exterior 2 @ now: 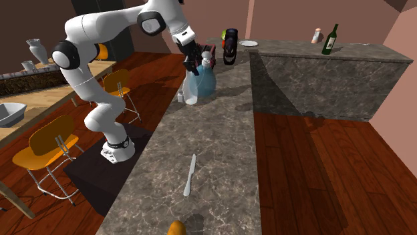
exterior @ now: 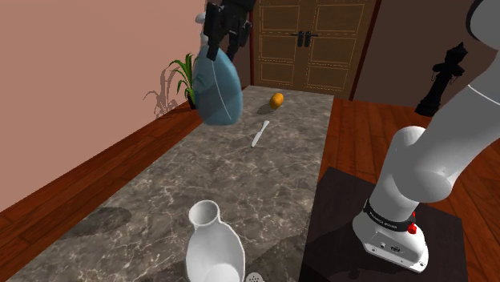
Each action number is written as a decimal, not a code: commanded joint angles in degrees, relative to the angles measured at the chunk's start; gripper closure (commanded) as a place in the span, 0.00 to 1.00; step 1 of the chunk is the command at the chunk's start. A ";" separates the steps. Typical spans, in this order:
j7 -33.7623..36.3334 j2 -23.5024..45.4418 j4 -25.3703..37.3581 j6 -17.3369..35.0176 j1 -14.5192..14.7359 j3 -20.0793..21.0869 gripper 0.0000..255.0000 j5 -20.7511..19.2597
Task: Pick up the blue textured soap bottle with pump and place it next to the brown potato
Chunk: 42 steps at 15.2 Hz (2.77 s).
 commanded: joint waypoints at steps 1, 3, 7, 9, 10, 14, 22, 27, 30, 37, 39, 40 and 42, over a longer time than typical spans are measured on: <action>0.34 0.72 2.32 -1.53 -0.05 -0.05 1.00 -0.17; 0.72 1.47 4.66 -3.08 -0.08 -0.07 1.00 -0.33; 1.49 3.17 9.61 -6.27 -0.13 -0.10 1.00 -0.66; 1.90 4.12 12.25 -7.91 -0.16 -0.09 1.00 -0.82; 2.11 4.63 13.61 -8.74 -0.16 -0.09 1.00 -0.90; 2.98 6.88 19.40 -12.19 -0.18 -0.03 1.00 -1.24; 1.14 9.15 25.09 -16.17 -1.20 -1.82 1.00 -0.88; -6.49 7.03 18.88 -13.94 -3.59 -6.49 1.00 0.56; -10.92 6.68 16.29 -12.86 -4.94 -9.19 1.00 1.14; -20.98 8.25 13.07 -10.97 -8.05 -15.28 1.00 2.36; -23.80 9.28 12.84 -10.58 -8.97 -16.97 1.00 2.79; -25.21 9.89 12.84 -10.42 -9.44 -17.80 1.00 3.02; -28.01 11.31 13.07 -10.15 -10.37 -19.46 1.00 3.55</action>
